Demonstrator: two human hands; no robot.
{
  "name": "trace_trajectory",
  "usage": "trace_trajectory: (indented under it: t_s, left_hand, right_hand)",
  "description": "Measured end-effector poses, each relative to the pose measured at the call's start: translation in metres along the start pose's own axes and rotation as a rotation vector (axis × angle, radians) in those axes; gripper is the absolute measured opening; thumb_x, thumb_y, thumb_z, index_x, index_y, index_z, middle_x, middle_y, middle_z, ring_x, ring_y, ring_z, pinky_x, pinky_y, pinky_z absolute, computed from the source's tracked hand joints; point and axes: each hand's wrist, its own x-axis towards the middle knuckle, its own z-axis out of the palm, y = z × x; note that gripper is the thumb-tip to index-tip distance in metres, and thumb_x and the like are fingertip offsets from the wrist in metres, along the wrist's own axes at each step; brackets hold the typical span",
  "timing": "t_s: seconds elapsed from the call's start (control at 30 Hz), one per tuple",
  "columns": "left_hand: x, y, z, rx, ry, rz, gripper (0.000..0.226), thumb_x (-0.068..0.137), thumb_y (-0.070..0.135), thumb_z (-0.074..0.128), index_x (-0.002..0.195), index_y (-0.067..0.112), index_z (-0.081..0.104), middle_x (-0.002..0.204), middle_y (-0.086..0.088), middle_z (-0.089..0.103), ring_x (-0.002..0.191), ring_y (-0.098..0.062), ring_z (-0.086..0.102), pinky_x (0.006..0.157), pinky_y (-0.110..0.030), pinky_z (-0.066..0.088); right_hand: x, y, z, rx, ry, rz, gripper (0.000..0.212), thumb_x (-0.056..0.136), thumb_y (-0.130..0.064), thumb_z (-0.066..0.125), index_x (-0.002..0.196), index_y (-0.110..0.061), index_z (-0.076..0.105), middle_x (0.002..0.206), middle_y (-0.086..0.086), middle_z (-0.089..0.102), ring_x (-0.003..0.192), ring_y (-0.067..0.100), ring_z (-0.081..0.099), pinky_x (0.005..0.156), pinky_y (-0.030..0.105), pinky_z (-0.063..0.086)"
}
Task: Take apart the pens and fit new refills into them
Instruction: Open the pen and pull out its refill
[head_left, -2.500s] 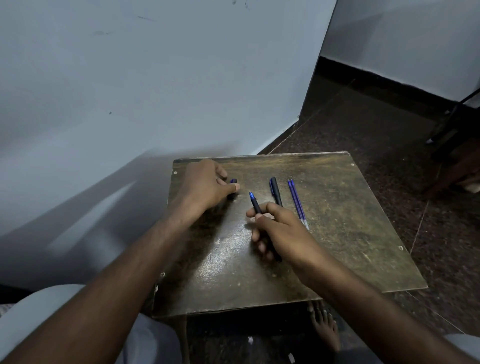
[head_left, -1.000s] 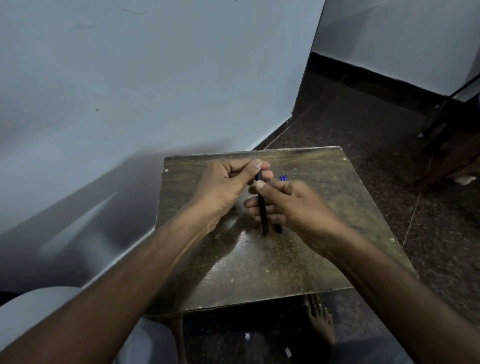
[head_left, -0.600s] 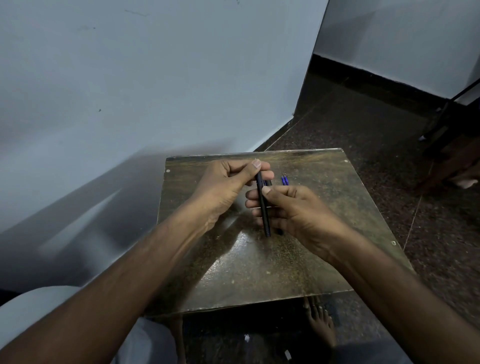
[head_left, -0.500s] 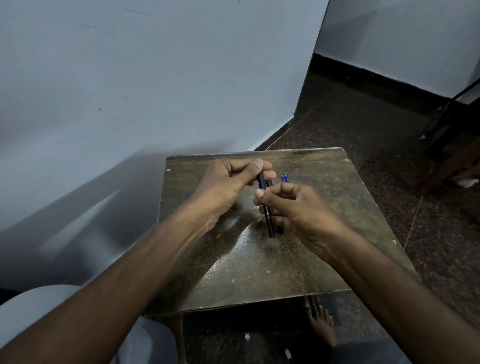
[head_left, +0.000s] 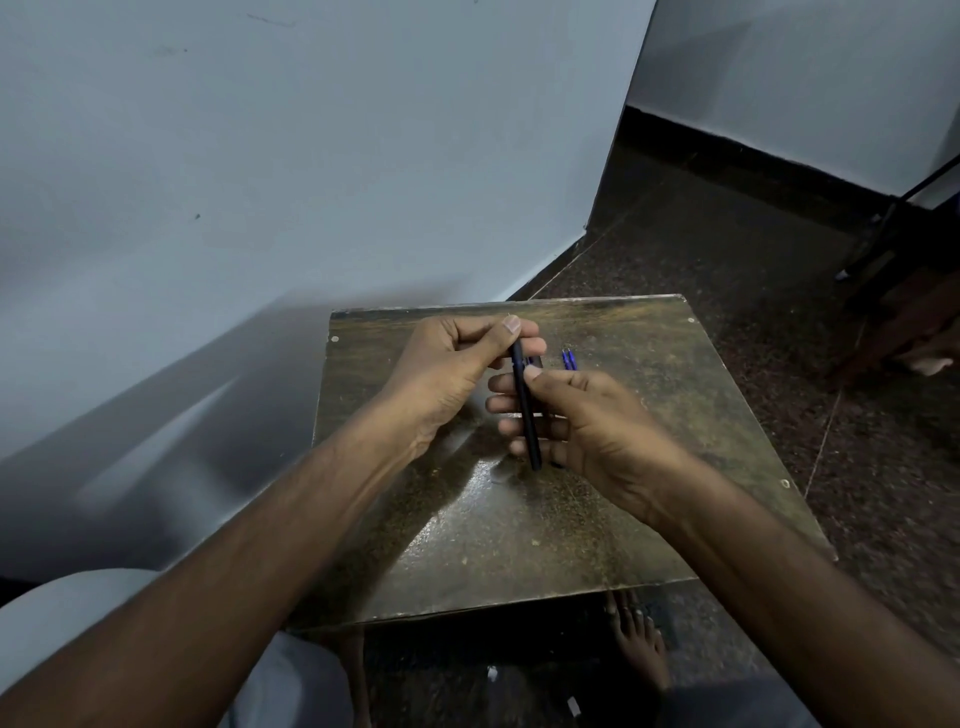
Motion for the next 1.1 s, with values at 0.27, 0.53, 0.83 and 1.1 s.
trace_trajectory:
  t_s: [0.27, 0.53, 0.83, 1.1]
  left_hand:
    - [-0.002, 0.001, 0.001, 0.006, -0.002, 0.006, 0.026, 0.107, 0.022, 0.068, 0.118, 0.004, 0.082, 0.104, -0.003, 0.087, 0.087, 0.002, 0.08, 0.069, -0.005, 0.054]
    - [-0.001, 0.0, -0.002, 0.031, 0.044, 0.012, 0.025, 0.095, 0.034, 0.083, 0.103, 0.011, 0.086, 0.097, -0.001, 0.087, 0.096, -0.002, 0.081, 0.086, -0.019, 0.057]
    - [0.004, 0.004, -0.009, 0.087, 0.205, 0.048, 0.038, 0.089, 0.049, 0.085, 0.089, 0.01, 0.085, 0.091, 0.0, 0.086, 0.06, 0.007, 0.064, 0.076, -0.032, 0.049]
    - [0.017, 0.009, -0.046, 0.309, 0.335, 0.061, 0.033, 0.091, 0.058, 0.081, 0.087, 0.026, 0.085, 0.085, 0.003, 0.083, 0.072, -0.012, 0.067, 0.069, -0.032, 0.06]
  right_hand:
    - [-0.001, -0.002, 0.003, 0.02, 0.017, 0.004, 0.023, 0.1, -0.029, 0.074, 0.108, -0.006, 0.076, 0.098, 0.01, 0.083, 0.08, 0.018, 0.078, 0.074, 0.032, 0.067]
    - [-0.002, -0.002, 0.006, 0.034, 0.05, -0.04, 0.018, 0.088, -0.001, 0.083, 0.091, -0.008, 0.067, 0.081, 0.01, 0.075, 0.068, 0.017, 0.076, 0.063, 0.028, 0.065]
    - [-0.008, 0.004, 0.008, -0.217, 0.032, -0.112, 0.026, 0.092, -0.003, 0.082, 0.115, -0.008, 0.07, 0.087, 0.011, 0.077, 0.069, 0.019, 0.076, 0.061, 0.028, 0.062]
    - [-0.011, 0.007, 0.01, -0.315, 0.017, -0.056, 0.012, 0.108, -0.009, 0.062, 0.116, -0.007, 0.07, 0.089, 0.014, 0.077, 0.067, 0.016, 0.072, 0.056, 0.028, 0.061]
